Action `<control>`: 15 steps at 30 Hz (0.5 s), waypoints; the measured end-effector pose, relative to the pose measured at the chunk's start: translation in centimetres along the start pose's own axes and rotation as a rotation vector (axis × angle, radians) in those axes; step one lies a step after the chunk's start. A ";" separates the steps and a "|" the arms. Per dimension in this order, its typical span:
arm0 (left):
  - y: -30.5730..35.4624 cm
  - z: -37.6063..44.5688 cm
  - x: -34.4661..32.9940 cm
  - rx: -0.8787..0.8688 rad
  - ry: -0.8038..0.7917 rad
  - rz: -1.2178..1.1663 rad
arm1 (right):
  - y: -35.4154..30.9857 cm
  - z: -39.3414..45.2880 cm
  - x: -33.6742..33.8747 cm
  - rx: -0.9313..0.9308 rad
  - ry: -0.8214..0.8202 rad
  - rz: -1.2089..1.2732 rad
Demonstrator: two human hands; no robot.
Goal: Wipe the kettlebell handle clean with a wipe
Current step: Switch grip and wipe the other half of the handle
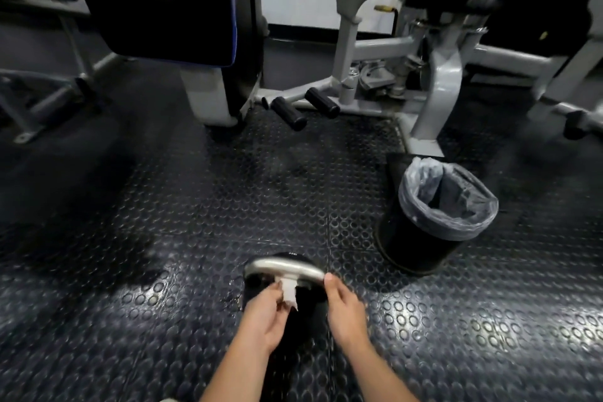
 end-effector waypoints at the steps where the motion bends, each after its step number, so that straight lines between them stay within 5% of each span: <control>1: 0.4 -0.2 -0.1 -0.008 0.002 -0.006 | 0.0 0.0 0.0 0.003 -0.001 0.000; 15: 1.4 -0.2 -0.6 -0.027 0.012 -0.120 | 0.2 0.1 -0.3 0.000 -0.011 0.018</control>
Point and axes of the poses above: each hand's wrist, its own z-axis towards the middle knuckle, its own x-axis out of the back of the hand, y = z × x, the point moved 9 cm from there along z, towards the middle knuckle, and after that the axes turned 10 degrees about y, right-handed, at the moved point
